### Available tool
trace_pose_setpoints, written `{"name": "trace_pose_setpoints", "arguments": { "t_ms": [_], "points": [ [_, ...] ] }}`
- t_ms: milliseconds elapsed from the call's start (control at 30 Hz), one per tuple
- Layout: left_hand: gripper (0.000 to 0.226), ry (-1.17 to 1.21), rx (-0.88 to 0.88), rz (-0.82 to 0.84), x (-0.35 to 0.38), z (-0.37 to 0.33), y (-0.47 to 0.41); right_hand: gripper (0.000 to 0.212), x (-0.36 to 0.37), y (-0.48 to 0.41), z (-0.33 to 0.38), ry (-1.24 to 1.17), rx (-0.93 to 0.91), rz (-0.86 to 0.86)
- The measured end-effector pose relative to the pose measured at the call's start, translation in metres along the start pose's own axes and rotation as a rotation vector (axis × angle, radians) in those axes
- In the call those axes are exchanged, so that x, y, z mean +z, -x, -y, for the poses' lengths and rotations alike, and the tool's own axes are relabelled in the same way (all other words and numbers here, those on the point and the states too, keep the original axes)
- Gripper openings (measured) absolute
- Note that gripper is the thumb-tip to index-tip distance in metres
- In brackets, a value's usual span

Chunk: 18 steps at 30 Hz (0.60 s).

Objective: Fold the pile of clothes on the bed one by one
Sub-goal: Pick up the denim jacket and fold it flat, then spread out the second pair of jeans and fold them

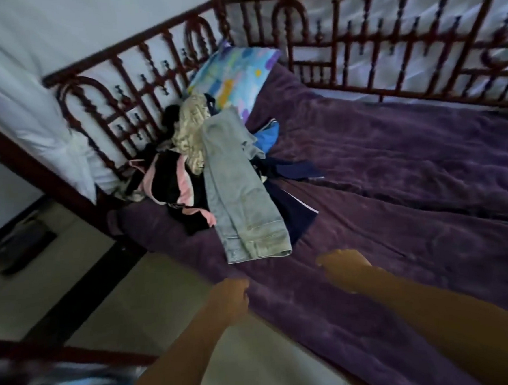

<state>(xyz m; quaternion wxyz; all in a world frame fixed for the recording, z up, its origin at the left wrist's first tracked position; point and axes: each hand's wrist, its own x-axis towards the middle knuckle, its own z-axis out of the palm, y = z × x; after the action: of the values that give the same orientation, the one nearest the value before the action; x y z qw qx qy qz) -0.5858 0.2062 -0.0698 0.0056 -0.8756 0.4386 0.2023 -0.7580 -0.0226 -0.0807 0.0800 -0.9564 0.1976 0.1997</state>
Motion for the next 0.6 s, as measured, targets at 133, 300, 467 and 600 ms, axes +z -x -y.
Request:
{"name": "trace_pose_setpoints", "arguments": {
  "t_ms": [133, 300, 467, 600],
  "points": [
    [0.026, 0.058, -0.023, -0.014, -0.006, 0.041, -0.010, 0.033, -0.010, -0.054, 0.027, 0.007, -0.057, -0.001],
    [0.021, 0.076, -0.041, 0.007, -0.004, 0.084, -0.036, 0.029, 0.003, -0.128, 0.041, 0.014, -0.078, 0.030],
    [0.027, 0.098, -0.058, 0.086, -0.005, 0.128, -0.097, 0.030, 0.031, -0.214, 0.044, -0.016, -0.029, 0.112],
    [0.029, 0.109, -0.052, 0.156, 0.007, 0.157, -0.152, 0.054, 0.064, -0.271, 0.045, -0.085, 0.169, 0.170]
  ]
}}
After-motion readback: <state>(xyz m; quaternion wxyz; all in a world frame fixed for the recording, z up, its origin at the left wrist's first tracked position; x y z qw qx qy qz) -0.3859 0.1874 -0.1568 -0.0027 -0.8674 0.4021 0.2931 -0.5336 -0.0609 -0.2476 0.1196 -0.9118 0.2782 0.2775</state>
